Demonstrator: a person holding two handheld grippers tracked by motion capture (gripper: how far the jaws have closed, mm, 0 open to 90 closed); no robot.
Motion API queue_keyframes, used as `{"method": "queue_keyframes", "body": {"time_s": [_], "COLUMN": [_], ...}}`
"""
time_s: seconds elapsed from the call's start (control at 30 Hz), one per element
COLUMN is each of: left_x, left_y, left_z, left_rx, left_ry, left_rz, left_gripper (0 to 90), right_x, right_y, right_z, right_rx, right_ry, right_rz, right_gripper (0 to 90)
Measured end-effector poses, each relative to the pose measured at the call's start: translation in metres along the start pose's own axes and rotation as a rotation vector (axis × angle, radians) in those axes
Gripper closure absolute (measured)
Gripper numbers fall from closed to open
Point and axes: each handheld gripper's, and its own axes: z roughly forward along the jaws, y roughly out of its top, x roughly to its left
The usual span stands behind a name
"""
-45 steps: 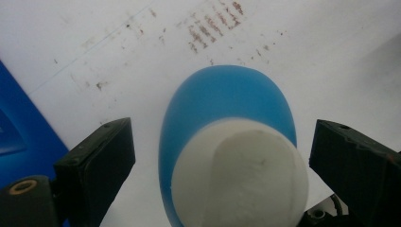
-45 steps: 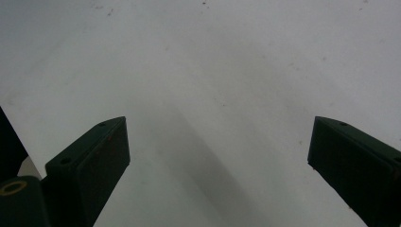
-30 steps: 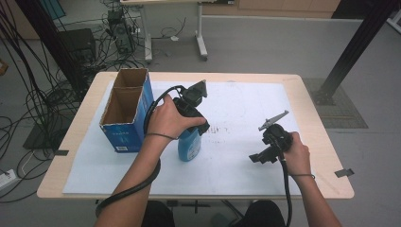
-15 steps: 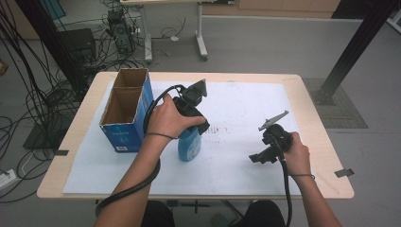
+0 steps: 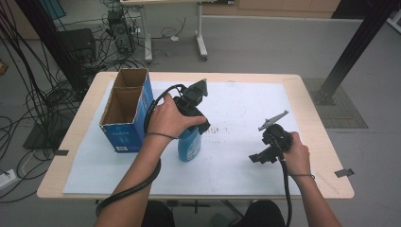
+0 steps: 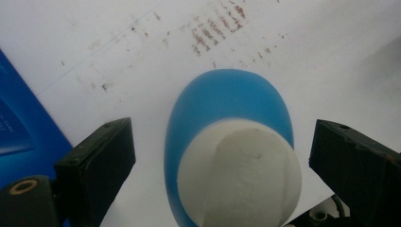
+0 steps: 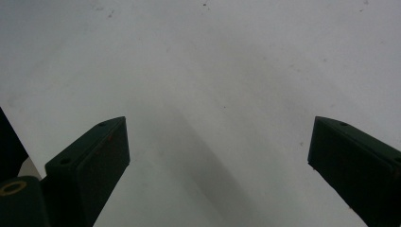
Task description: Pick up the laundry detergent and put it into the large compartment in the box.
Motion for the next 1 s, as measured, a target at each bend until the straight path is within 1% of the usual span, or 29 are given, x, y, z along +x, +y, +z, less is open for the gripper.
{"method": "queue_keyframes", "body": {"time_s": [1.0], "left_x": [-0.0002], "left_y": [-0.0008], "left_z": [-0.0017], "left_rx": [-0.005], "left_ry": [-0.001], "left_rz": [-0.003], "left_gripper": [8.2], "right_x": [-0.0005], "right_y": [0.0], "right_z": [-0.0018], "right_rx": [-0.003], "right_ry": [-0.01], "right_rz": [0.002], "right_gripper": [5.7]}}
